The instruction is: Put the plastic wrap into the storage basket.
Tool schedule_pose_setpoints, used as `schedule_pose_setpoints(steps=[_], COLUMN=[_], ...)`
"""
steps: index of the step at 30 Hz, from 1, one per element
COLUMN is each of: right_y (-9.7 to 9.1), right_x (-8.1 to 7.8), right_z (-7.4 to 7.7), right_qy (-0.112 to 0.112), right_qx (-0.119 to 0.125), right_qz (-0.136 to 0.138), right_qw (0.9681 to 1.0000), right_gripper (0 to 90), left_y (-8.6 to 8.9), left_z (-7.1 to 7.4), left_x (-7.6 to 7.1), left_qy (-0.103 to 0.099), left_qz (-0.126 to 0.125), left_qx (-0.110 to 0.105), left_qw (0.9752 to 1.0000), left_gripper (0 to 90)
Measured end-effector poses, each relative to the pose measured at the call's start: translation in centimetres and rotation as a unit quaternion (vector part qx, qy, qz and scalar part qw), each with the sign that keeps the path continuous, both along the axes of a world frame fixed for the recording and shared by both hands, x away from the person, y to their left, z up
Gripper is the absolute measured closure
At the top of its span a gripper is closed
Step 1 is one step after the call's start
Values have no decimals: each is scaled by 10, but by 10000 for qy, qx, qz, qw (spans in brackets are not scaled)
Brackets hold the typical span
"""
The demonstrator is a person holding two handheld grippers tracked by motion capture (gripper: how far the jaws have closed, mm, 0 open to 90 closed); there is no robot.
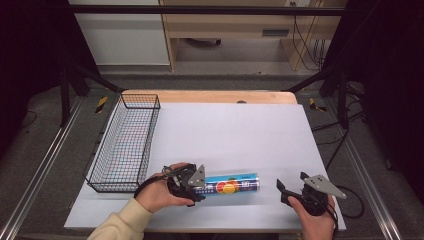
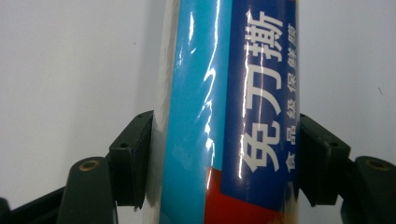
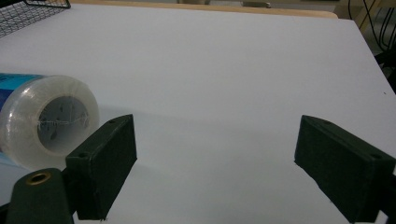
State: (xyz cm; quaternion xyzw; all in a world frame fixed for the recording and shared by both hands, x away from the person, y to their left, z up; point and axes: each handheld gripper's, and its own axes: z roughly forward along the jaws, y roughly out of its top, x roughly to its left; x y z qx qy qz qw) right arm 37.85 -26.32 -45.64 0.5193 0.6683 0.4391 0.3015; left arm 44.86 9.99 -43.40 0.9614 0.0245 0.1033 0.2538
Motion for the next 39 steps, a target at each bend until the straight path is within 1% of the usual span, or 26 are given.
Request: schedule_pose_setpoints(steps=[1,3,4,5,6,8,10,11,14,17,18,19,20,21,22,23,25,27,31,32,34,39], right_y=[0,-1,-1,-1,-1,-1,-1,-1,-2,-2,-2,-1,0,0,1,1,1,1,1,1,1,2], right_x=[0,-1,-1,-1,-1,-1,-1,-2,-3,-3,-3,-3,-4,-4,-3,-3,-3,-3,-5,-5,-5,-4], right_z=[0,0,0,0,0,0,0,0,0,1,1,2,3,3,3,3,3,3,4,4,4,3], right_qy=[4,-12,-12,-8,-9,-19,-22,-23,-44,-75,-88,-111,-155,-155,-137,-137,-148,-167,-169,-177,-174,-144], right_qx=[8,19,19,28,33,38,40,52,78,105,112,117,83,83,97,97,115,106,124,109,77,64], right_qz=[-8,-24,-24,-34,-36,-43,-50,-51,-81,-77,-66,-54,-8,-8,-17,-17,-14,-37,-73,-77,-101,-95], right_qw=[10000,10000,10000,10000,10000,10000,10000,10000,9999,9999,9999,9999,9998,9998,9999,9999,9998,9998,9998,9998,9998,9998], right_gripper=[130,131,131,131,132,132,133,133,134,132,125,119,116,116,114,114,114,115,116,117,117,120], left_y=[0,1,2,2,3,4,6,7,9,8,7,7,7,7,7,8,10,12,15,16,19,28], left_z=[0,0,0,1,2,4,10,13,21,31,35,38,41,43,45,46,49,52,62,65,69,76], left_x=[-1,0,-1,0,-1,-1,0,-1,-2,-5,-6,-7,-8,-9,-9,-9,-8,-7,-9,-9,-10,-10], left_qy=[-29,22,-17,17,-23,-23,-15,-57,-55,-120,-175,-175,-211,-184,-215,-231,-186,-175,-276,-270,-326,-366], left_qz=[4,5,10,45,51,62,64,116,176,258,282,303,351,395,401,418,511,597,644,662,692,799], left_qx=[-10,-24,-41,-55,-67,-99,-112,-163,-281,-282,-249,-235,-251,-299,-290,-327,-433,-473,-411,-404,-416,-458], left_qw=[10000,10000,10000,10000,10000,9999,9999,9998,9994,9992,9991,9991,9988,9986,9985,9983,9976,9969,9967,9966,9962,9951], left_gripper=[311,313,313,313,313,314,314,314,315,315,315,316,316,316,316,316,316,317,317,317,317,318])
